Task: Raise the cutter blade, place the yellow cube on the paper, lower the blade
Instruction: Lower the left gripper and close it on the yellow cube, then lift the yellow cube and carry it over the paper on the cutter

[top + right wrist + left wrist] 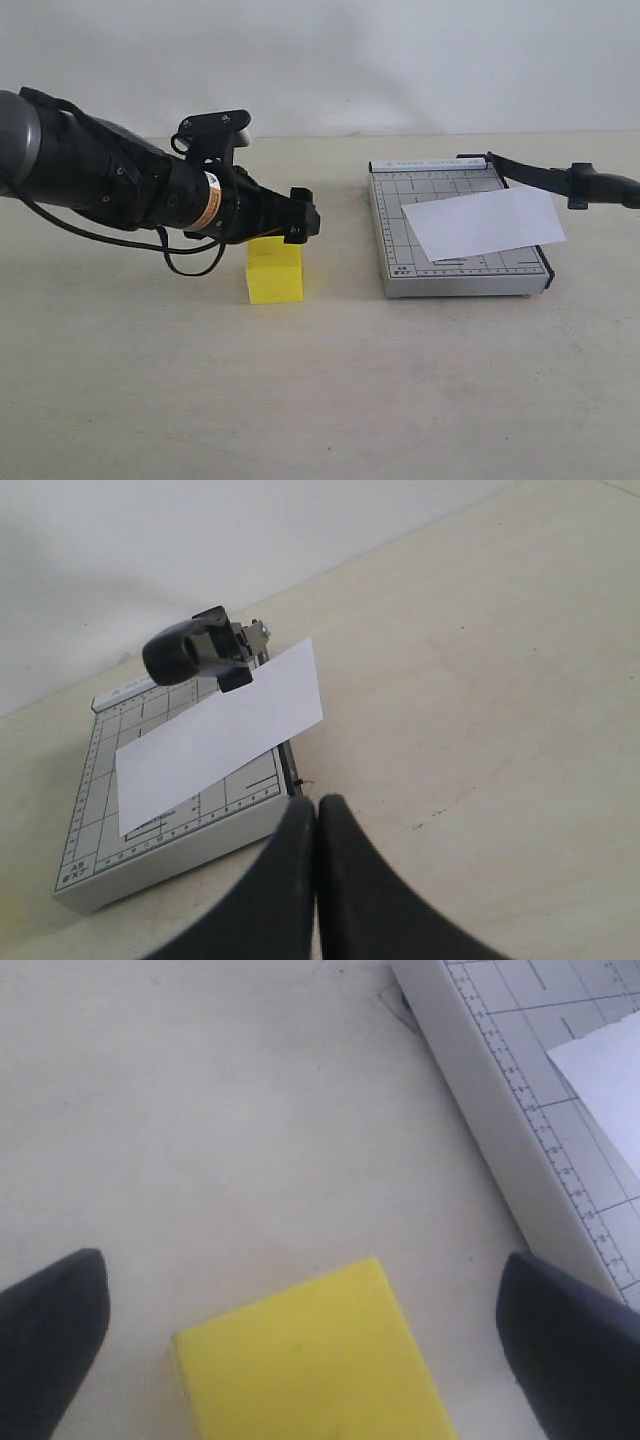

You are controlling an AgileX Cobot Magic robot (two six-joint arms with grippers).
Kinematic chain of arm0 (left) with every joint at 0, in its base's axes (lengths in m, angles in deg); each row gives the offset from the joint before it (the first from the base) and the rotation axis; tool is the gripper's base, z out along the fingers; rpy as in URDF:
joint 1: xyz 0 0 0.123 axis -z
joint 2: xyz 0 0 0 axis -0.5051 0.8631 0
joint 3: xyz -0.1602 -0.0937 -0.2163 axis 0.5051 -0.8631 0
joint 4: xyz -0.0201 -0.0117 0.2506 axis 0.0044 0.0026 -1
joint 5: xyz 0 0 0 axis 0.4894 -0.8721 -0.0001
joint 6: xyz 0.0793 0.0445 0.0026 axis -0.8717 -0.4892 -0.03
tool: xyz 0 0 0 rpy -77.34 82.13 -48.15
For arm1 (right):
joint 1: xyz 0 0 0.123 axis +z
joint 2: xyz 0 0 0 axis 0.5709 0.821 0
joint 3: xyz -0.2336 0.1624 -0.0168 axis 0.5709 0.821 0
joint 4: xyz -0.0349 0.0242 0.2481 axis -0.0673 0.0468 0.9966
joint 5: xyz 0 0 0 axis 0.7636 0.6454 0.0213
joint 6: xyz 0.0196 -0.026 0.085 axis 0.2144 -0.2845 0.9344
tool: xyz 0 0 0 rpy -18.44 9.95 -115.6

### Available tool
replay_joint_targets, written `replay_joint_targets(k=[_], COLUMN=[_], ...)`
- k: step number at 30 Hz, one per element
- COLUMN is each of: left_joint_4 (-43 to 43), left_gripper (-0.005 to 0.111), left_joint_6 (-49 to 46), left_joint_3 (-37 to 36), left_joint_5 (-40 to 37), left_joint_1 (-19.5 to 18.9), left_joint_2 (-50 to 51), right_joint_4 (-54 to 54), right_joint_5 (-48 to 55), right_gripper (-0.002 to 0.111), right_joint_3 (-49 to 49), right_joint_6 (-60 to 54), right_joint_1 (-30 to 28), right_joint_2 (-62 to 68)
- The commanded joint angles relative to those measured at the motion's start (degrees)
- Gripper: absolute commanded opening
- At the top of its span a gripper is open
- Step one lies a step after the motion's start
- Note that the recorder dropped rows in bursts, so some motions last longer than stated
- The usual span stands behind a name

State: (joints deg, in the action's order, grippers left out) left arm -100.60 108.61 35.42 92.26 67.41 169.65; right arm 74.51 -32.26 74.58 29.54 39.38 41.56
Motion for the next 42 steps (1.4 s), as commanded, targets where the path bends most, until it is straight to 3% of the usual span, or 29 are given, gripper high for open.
replay_joint_targets(k=[1,30,32,34,38,39,42], left_joint_4=[-0.38,-0.38,-0.38,-0.38,-0.38,-0.38,-0.38], left_gripper=[0.098,0.095,0.086,0.067,0.014,0.006,0.004], left_joint_6=[-0.78,-0.17,-0.17,-0.17,-0.17,-0.85,-1.01], left_joint_3=[-1.20,-1.57,-1.48,-1.14,0.32,0.98,4.41], left_joint_5=[-0.95,-0.67,-0.87,-1.17,0.23,1.47,3.70], left_joint_1=[0.10,0.10,0.10,0.10,0.10,0.10,0.10], left_joint_2=[-0.07,4.21,4.08,3.86,2.41,1.79,0.53], right_joint_4=[-0.21,-0.21,-0.21,-0.21,-0.21,-0.21,-0.21], right_joint_5=[-0.48,-1.71,-1.71,-1.71,-1.71,-1.71,-1.71], right_gripper=[0.000,0.000,0.000,0.000,0.000,0.000,0.000], right_joint_3=[0.16,0.16,0.16,0.16,0.16,0.16,0.16], right_joint_6=[0.09,0.09,0.09,0.09,0.09,0.09,0.09], right_joint_1=[0.06,0.06,0.06,0.06,0.06,0.06,0.06], right_joint_2=[-0.55,-0.55,-0.55,-0.55,-0.55,-0.55,-0.55])
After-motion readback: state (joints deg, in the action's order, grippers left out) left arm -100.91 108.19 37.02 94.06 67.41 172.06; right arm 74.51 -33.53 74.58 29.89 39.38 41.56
